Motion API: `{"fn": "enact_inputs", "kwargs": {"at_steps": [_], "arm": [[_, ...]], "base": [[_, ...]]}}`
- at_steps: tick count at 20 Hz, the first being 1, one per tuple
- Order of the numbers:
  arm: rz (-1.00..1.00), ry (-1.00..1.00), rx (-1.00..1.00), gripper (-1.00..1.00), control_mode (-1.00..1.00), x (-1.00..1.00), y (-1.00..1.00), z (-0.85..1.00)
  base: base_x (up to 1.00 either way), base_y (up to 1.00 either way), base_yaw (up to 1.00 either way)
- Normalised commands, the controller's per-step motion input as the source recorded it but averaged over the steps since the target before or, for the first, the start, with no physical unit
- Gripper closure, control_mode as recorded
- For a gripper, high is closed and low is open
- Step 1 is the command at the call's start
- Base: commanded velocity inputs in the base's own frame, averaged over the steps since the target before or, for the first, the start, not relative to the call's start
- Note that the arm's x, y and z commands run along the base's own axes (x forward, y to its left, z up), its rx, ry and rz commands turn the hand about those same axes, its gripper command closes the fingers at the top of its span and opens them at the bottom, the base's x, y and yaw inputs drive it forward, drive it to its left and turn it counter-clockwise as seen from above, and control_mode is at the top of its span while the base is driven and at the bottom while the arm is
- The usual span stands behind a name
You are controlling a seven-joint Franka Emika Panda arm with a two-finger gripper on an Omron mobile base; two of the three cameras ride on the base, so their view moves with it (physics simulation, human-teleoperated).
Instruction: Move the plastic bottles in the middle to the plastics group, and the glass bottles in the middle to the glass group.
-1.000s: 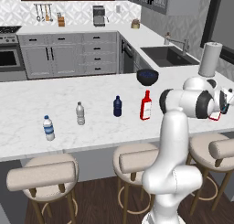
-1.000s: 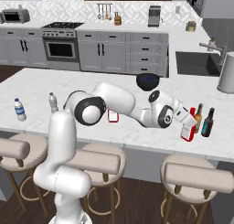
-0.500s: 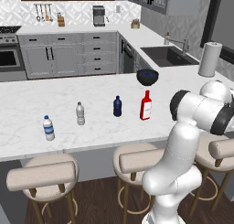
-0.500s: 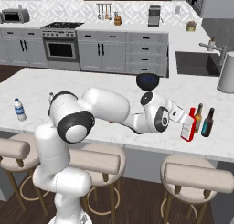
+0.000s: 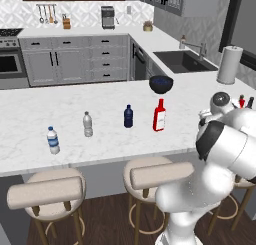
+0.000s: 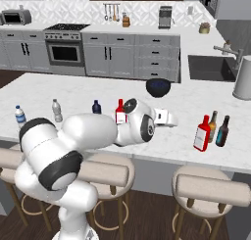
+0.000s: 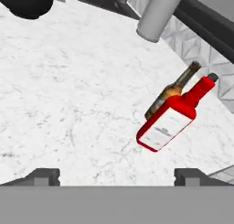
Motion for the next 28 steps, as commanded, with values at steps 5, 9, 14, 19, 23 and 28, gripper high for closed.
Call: {"fn": "enact_inputs", "kwargs": {"at_steps": [5, 9, 14, 19, 23, 28], "arm": [[0.52, 0.38, -0.04, -1.0, -1.0, 0.06, 0.73, 0.37], [0.41, 0.37, 0.0, -1.0, -1.0, 0.29, 0.41, 0.46], [0.16, 0.12, 0.12, -1.0, -1.0, 0.15, 0.27, 0.45], [0.0, 0.0, 0.1, -1.0, -1.0, -0.04, 0.32, 0.15], [-0.03, 0.0, 0.02, -1.0, -1.0, -0.13, 0.33, 0.03], [-0.06, -0.07, 0.0, -1.0, -1.0, -0.03, 0.42, -0.03]], "base": [[0.0, 0.0, 0.0], [0.0, 0.0, 0.0], [0.0, 0.0, 0.0], [0.0, 0.0, 0.0], [0.0, 0.0, 0.0], [0.0, 0.0, 0.0]]}}
